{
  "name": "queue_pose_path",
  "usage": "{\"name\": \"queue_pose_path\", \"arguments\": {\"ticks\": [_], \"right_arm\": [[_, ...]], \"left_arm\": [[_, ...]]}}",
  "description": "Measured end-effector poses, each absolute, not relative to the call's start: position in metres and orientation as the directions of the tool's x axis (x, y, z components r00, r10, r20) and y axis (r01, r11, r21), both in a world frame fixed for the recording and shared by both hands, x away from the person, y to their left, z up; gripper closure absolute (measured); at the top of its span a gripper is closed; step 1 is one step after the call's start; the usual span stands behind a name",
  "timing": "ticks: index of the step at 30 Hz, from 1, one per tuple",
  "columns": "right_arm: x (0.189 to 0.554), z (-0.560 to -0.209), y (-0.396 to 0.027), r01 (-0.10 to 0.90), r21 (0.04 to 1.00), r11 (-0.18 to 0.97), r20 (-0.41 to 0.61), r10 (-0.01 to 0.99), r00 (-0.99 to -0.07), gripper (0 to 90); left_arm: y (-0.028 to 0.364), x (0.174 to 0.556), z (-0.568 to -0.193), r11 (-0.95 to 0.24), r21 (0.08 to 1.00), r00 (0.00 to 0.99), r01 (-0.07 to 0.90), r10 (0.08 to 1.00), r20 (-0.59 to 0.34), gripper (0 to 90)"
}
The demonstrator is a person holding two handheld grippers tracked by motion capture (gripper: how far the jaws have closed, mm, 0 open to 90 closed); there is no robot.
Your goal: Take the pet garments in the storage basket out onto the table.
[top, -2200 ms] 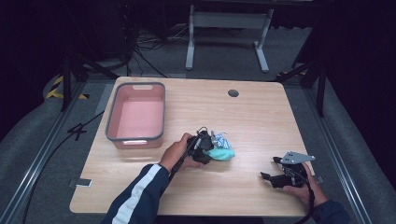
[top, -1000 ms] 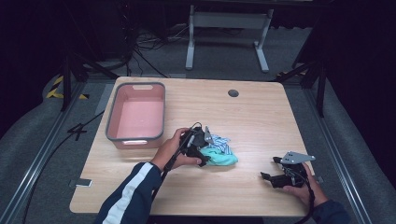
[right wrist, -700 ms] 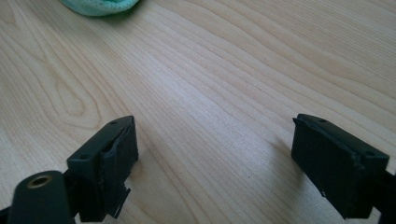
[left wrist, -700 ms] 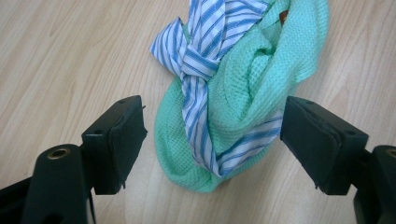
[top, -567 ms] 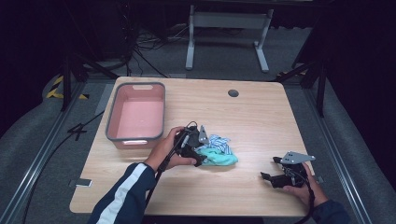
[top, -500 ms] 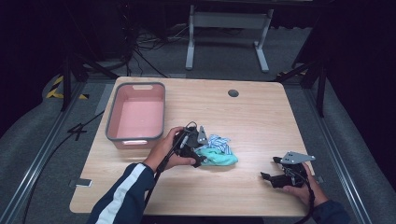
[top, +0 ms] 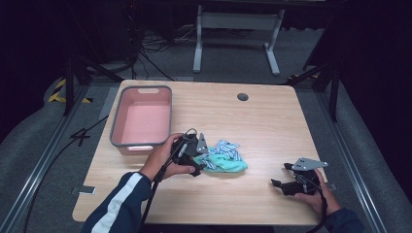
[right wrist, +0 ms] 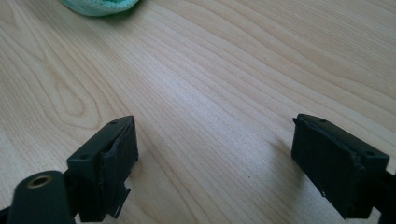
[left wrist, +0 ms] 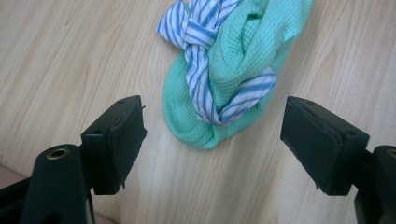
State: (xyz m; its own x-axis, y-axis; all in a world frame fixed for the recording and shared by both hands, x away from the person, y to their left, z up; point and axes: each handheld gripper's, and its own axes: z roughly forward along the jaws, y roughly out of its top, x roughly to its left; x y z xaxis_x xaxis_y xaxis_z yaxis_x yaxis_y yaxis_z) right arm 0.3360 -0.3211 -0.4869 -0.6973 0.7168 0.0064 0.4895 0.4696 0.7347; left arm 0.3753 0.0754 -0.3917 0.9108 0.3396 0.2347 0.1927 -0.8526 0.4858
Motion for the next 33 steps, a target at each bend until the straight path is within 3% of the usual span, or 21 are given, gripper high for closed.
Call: {"name": "queue_pose_path", "arguments": {"ticks": [33], "right_arm": [[0.336,-0.487,-0.321,0.49,0.735,0.469,0.007,0.718,-0.696,15.1]], "left_arm": [[0.141,0.349,-0.405,-0.859,0.457,0.876,0.231,0.388,0.286,22.2]]}}
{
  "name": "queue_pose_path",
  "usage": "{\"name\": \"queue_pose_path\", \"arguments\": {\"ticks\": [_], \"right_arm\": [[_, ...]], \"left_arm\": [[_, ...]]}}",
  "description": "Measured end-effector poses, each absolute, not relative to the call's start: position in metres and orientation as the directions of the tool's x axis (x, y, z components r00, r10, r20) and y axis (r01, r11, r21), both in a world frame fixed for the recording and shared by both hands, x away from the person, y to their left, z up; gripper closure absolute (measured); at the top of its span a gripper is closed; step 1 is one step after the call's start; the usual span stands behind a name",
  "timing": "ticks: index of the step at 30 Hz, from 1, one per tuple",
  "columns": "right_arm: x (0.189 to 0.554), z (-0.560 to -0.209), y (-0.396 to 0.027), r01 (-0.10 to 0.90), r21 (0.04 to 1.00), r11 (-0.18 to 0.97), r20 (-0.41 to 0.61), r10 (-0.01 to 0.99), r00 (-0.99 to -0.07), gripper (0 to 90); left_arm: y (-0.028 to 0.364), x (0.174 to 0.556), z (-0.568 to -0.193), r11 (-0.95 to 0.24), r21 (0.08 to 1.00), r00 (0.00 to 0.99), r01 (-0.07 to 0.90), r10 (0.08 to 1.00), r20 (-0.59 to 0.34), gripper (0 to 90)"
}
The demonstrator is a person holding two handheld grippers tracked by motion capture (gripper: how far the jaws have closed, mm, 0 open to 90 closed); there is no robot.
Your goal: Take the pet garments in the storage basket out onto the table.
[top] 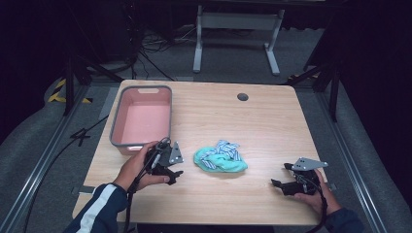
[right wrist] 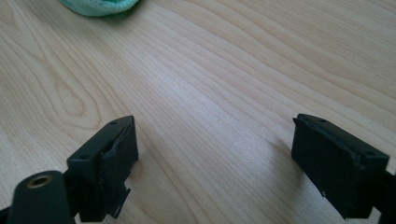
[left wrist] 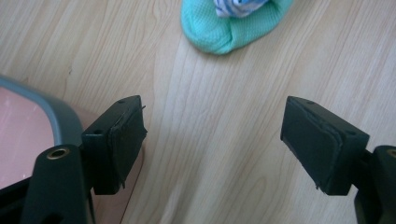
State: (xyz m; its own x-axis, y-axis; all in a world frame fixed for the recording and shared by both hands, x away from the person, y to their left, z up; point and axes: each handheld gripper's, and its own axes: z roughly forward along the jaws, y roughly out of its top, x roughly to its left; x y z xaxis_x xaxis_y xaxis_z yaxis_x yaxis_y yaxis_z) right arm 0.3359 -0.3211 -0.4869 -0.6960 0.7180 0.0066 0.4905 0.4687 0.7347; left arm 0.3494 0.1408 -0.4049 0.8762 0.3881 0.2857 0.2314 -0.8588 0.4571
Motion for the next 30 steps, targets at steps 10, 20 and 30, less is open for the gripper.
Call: {"name": "queue_pose_path", "arguments": {"ticks": [10,20,30], "right_arm": [[0.336,-0.487,-0.321,0.49,0.735,0.469,0.006,0.718,-0.696,15.1],[0.336,-0.487,-0.321,0.491,0.734,0.469,0.006,0.718,-0.696,15.1],[0.336,-0.487,-0.321,0.491,0.735,0.469,0.007,0.718,-0.696,15.1]], "left_arm": [[0.163,0.344,-0.414,-0.847,0.462,0.859,0.262,0.423,0.288,21.5],[0.184,0.339,-0.423,-0.848,0.441,0.842,0.294,0.448,0.3,20.4],[0.208,0.334,-0.433,-0.831,0.459,0.826,0.314,0.477,0.3,19.4]]}}
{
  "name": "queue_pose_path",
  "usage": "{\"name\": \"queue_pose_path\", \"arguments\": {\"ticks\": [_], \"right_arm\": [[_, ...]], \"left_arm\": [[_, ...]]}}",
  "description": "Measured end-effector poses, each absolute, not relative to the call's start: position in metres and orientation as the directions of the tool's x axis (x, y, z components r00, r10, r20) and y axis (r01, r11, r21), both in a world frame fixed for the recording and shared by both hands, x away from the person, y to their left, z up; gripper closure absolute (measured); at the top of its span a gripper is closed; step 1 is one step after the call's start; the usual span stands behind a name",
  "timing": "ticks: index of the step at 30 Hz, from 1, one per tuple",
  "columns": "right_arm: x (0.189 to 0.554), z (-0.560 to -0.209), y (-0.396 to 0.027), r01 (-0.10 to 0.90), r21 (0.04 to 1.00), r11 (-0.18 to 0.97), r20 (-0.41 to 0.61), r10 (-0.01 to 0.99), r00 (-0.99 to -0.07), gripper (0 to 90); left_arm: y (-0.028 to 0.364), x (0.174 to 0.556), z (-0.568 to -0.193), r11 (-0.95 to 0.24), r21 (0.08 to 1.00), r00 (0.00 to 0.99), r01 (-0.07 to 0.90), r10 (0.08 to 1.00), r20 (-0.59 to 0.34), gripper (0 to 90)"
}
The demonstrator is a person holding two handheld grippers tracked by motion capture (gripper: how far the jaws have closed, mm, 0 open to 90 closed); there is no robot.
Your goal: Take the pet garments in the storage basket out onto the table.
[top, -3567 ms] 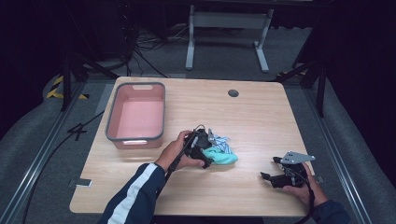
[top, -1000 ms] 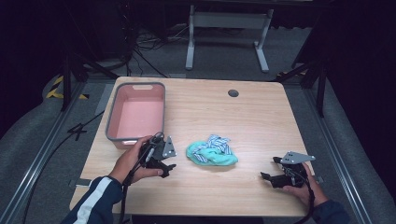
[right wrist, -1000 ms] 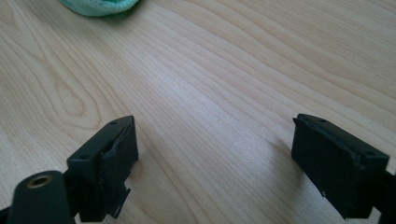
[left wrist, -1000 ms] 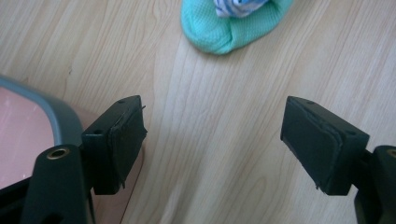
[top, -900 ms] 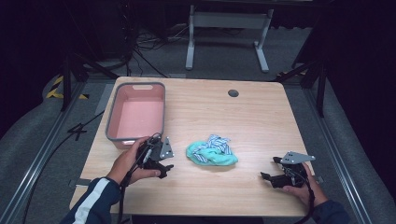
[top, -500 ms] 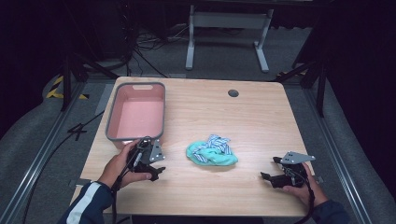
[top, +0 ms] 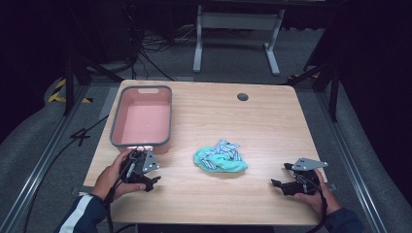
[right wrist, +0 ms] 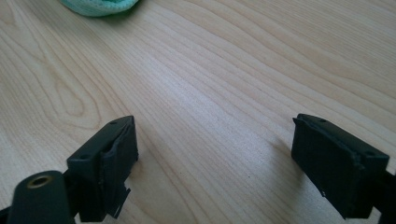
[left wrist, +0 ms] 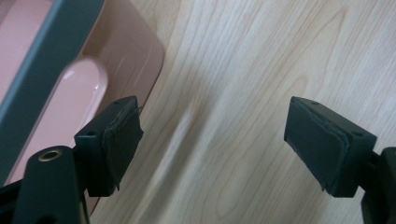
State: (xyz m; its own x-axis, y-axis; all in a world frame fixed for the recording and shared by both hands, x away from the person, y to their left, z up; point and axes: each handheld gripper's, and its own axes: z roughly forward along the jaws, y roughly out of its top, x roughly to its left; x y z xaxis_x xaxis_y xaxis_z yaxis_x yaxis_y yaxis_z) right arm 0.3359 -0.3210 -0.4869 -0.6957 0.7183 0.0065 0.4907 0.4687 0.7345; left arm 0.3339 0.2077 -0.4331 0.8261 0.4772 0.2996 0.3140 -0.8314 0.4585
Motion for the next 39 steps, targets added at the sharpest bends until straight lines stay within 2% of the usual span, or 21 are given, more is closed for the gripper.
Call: {"name": "queue_pose_path", "arguments": {"ticks": [13,18,30,33,39], "right_arm": [[0.336,-0.487,-0.321,0.492,0.735,0.468,0.007,0.72,-0.694,15.1],[0.336,-0.487,-0.321,0.492,0.735,0.468,0.007,0.72,-0.694,15.1],[0.336,-0.487,-0.321,0.492,0.735,0.466,0.006,0.721,-0.693,15.1],[0.336,-0.487,-0.321,0.492,0.735,0.466,0.006,0.721,-0.693,15.1],[0.335,-0.487,-0.322,0.493,0.735,0.465,0.006,0.723,-0.691,15.2]], "left_arm": [[0.242,0.329,-0.449,-0.798,0.467,0.8,0.381,0.538,0.266,19.1],[0.256,0.326,-0.455,-0.764,0.497,0.785,0.411,0.574,0.234,17.9],[0.292,0.315,-0.47,-0.614,0.608,0.729,0.503,0.679,0.084,16.2],[0.305,0.313,-0.477,-0.535,0.642,0.708,0.549,0.706,-0.017,16.2],[0.312,0.306,-0.482,-0.501,0.69,0.7,0.522,0.715,-0.01,15.2]]}}
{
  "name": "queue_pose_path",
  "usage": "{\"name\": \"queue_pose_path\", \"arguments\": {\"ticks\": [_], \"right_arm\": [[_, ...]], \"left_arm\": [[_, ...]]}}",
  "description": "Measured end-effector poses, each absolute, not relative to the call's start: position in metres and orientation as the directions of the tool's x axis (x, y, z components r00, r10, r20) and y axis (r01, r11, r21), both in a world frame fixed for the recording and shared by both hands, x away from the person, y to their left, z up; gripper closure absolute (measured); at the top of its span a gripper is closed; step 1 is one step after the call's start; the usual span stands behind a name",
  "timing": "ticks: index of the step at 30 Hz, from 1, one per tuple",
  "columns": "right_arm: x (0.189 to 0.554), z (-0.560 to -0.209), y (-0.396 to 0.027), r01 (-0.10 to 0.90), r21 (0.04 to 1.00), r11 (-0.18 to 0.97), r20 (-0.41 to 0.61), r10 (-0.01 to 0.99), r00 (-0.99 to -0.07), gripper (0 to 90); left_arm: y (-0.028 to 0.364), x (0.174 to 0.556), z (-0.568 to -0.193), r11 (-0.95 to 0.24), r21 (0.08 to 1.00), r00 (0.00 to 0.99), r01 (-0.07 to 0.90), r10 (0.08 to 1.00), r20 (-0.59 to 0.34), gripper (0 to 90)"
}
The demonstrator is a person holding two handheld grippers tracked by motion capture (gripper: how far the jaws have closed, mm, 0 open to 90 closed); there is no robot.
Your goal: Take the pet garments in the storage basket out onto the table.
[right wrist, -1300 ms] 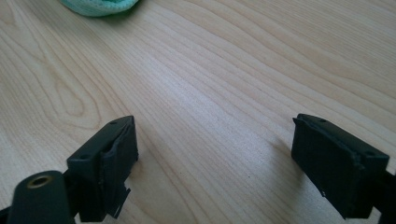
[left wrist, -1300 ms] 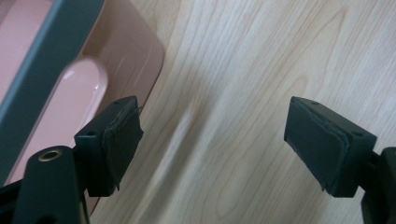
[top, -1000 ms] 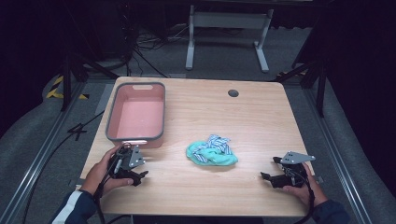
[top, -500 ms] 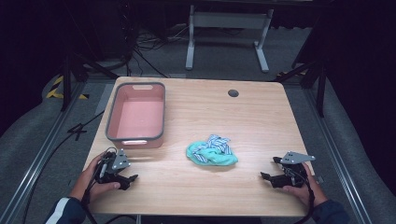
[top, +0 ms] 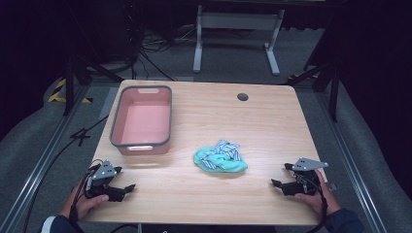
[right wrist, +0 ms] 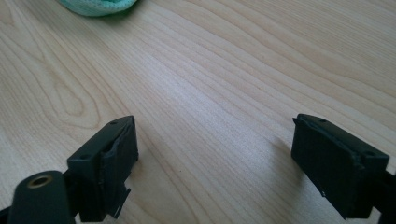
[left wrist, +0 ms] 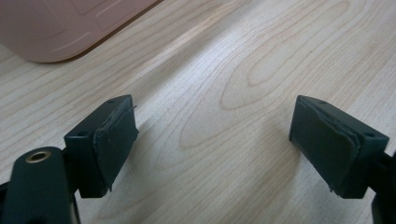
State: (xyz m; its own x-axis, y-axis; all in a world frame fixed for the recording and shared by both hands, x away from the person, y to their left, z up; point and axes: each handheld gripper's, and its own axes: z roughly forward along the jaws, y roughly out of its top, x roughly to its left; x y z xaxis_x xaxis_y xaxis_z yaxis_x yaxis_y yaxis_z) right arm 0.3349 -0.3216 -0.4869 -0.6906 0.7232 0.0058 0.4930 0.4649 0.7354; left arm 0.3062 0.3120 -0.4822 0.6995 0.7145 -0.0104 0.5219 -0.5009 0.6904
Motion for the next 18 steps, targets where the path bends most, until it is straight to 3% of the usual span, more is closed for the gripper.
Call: {"name": "queue_pose_path", "arguments": {"ticks": [18], "right_arm": [[0.3332,-0.487,-0.3217,0.496,0.735,0.462,0.005,0.728,-0.685,15.2]], "left_arm": [[0.3118,0.3039,-0.4822,-0.488,0.689,0.679,0.536,0.734,-0.008,14.6]]}}
